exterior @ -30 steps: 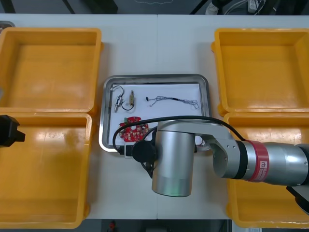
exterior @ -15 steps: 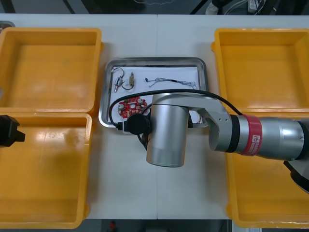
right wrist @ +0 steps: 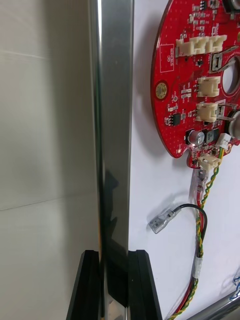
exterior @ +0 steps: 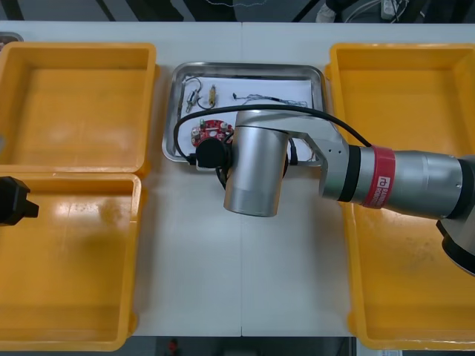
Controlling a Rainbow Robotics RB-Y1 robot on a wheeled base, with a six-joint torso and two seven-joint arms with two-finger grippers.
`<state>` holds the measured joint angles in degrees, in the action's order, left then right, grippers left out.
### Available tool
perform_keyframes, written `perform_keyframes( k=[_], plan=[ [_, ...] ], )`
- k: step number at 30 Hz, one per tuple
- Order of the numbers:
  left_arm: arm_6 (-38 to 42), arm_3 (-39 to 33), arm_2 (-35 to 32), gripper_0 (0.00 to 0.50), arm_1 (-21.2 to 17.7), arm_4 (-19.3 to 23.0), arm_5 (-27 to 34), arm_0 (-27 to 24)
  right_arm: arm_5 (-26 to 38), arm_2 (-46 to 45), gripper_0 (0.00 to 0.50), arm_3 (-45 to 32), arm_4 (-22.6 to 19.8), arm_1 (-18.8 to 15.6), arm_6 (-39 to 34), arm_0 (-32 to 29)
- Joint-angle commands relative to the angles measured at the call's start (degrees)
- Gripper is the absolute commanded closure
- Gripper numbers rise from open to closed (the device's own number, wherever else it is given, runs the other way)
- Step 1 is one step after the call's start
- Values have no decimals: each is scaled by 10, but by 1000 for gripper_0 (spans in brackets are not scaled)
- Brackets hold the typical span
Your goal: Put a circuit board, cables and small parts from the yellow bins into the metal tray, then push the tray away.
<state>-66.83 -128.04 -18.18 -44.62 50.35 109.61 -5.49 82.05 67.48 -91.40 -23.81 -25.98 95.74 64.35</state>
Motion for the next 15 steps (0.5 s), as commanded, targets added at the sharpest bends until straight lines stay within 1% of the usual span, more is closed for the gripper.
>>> perform_keyframes(
  k=[1,4,5,7,10,15],
  plan=[
    [-45,-19,-16,0,-23,4,4,12,-16,-11,500,34,-24,27,19,40],
    [-45,-19,-16,0,-23,4,4,12,-30,-26,500,66,-48,38,24,47],
    [-45,-19,-16,0,-23,4,4,12,-33,-28,500,70,-49,41,25,48],
    [-45,-19,-16,0,-23,4,4,12,-58,-30,500,90,-61,44,27,53],
    [-45,-19,-16,0,-23,4,4,12,-86,-29,500,106,-62,45,30,53],
    [-45,-19,-16,0,-23,4,4,12,-109,-29,500,119,-62,47,44,56]
  ],
)
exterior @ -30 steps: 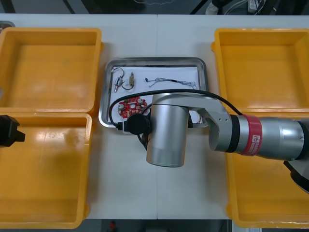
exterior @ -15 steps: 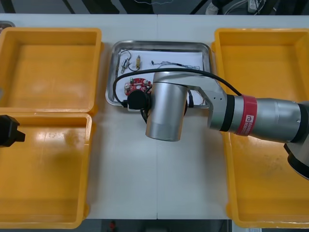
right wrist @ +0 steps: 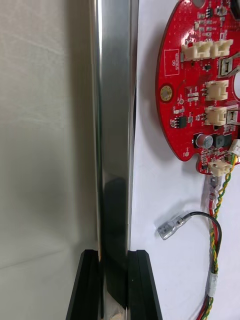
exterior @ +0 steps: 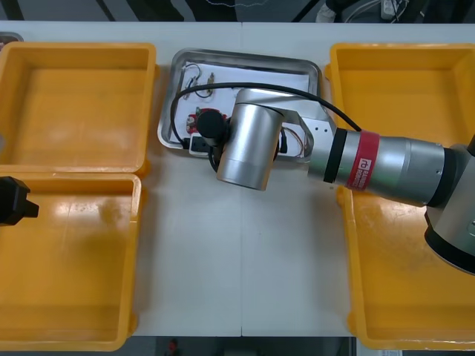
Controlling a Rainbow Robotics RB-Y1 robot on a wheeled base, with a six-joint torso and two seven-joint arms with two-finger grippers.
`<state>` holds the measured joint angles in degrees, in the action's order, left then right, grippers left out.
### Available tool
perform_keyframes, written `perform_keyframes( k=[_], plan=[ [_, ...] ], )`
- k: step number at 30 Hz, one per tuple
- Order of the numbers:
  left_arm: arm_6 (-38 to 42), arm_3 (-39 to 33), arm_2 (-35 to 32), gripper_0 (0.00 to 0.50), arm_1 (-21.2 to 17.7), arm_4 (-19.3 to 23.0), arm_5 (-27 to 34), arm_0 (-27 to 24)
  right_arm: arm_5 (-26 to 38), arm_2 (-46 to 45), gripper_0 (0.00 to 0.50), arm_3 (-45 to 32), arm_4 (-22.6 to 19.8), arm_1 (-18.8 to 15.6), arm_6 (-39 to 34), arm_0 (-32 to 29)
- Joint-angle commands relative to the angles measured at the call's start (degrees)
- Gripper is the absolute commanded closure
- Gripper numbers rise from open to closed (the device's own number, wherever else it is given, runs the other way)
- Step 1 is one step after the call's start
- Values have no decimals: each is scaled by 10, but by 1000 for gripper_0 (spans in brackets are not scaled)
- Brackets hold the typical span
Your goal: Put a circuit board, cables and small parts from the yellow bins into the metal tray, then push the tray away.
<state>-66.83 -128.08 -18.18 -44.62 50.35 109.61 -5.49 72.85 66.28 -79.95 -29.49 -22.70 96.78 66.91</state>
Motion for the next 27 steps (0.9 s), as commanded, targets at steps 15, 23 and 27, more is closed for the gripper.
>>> perform_keyframes(
  k=[15,23,27],
  plan=[
    [-45,-18,-16,0,-23,4,4,12,-91,-18,500,67,-3,15,133,39],
    [-45,-18,-16,0,-23,4,4,12,-94,-33,500,101,-3,19,137,45],
    [-45,-18,-16,0,-23,4,4,12,-95,-48,500,137,-3,36,137,54]
  ],
)
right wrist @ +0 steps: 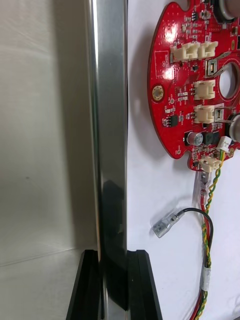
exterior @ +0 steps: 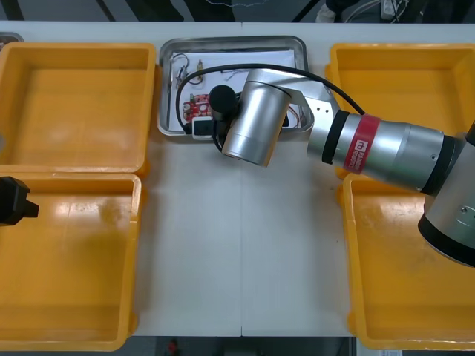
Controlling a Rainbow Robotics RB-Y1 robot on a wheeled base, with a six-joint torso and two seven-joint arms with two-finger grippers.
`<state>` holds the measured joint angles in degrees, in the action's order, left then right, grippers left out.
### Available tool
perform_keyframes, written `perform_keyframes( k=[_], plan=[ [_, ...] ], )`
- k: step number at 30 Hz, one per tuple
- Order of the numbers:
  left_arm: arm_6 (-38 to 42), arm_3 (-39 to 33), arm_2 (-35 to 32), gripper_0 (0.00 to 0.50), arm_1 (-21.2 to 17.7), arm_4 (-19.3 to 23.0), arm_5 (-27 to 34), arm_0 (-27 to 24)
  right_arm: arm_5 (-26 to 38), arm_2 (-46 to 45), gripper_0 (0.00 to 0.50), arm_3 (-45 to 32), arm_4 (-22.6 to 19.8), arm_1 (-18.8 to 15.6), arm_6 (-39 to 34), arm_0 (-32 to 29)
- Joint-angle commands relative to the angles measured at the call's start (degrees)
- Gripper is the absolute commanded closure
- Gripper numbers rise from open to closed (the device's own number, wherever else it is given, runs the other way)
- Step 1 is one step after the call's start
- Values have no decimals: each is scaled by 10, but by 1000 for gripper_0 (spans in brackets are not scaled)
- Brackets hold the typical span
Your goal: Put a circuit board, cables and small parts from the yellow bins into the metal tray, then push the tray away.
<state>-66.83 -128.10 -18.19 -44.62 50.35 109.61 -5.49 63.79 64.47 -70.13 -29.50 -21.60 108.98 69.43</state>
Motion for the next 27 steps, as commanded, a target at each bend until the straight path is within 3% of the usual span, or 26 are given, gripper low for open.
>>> perform_keyframes(
  k=[1,7,27],
  plan=[
    [-45,-18,-16,0,-23,4,4,12,-5,-33,500,45,-3,28,16,31],
    [-45,-18,-16,0,-23,4,4,12,-31,-43,500,93,-3,45,27,47],
    [-45,-18,-16,0,-23,4,4,12,-80,-51,500,154,-3,46,81,62]
  ],
)
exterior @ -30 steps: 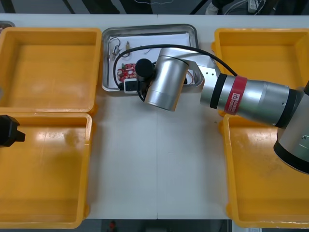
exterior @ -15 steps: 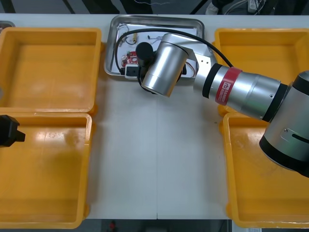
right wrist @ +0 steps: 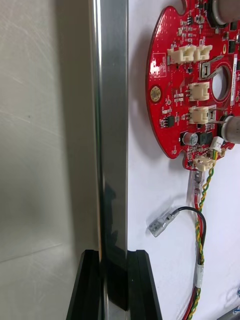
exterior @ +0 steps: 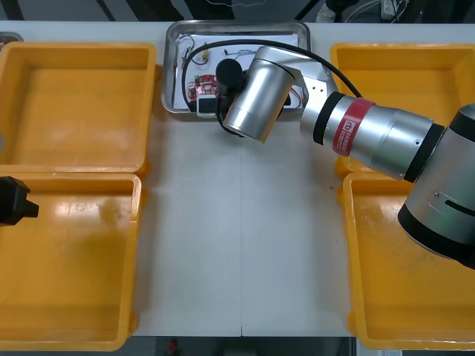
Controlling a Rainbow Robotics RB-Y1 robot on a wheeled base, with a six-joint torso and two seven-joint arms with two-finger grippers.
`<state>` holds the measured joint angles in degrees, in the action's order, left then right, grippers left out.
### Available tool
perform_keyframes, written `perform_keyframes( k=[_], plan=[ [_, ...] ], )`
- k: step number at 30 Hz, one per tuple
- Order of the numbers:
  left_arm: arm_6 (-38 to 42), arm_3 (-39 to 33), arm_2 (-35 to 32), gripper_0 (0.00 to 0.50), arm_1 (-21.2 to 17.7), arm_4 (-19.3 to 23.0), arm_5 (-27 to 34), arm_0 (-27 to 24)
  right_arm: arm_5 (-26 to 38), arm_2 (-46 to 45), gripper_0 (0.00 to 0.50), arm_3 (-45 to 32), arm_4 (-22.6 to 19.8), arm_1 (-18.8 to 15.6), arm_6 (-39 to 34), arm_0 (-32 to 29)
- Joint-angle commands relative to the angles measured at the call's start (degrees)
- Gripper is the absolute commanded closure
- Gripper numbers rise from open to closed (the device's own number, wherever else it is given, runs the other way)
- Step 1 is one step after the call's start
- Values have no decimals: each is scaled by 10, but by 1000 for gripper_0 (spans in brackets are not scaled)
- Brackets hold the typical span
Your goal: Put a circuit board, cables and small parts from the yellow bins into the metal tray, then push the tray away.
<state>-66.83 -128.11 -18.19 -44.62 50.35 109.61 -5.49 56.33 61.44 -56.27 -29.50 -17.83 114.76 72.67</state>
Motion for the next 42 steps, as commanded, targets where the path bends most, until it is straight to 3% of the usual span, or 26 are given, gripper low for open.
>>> perform_keyframes(
  k=[1,26,27,28,29,31,35,42],
  plan=[
    [-45,-18,-16,0,-23,4,4,12,-5,-24,500,17,-3,9,24,30],
    [-45,-18,-16,0,-23,4,4,12,-36,-47,500,70,-4,23,45,36],
    [-45,-18,-16,0,-23,4,4,12,-36,-47,448,70,-4,22,45,36],
    [-45,-18,-16,0,-23,4,4,12,-36,-48,275,70,-4,23,45,36],
    [-45,-18,-16,0,-23,4,4,12,-36,-48,210,70,-4,22,45,36],
    [-45,-18,-16,0,-23,4,4,12,-31,-57,0,70,-4,23,45,36],
    [-45,-18,-16,0,-23,4,4,12,1,-75,0,58,-5,23,48,36],
    [-45,-18,-16,0,-23,4,4,12,144,-148,0,-24,-3,15,47,34]
  ],
)
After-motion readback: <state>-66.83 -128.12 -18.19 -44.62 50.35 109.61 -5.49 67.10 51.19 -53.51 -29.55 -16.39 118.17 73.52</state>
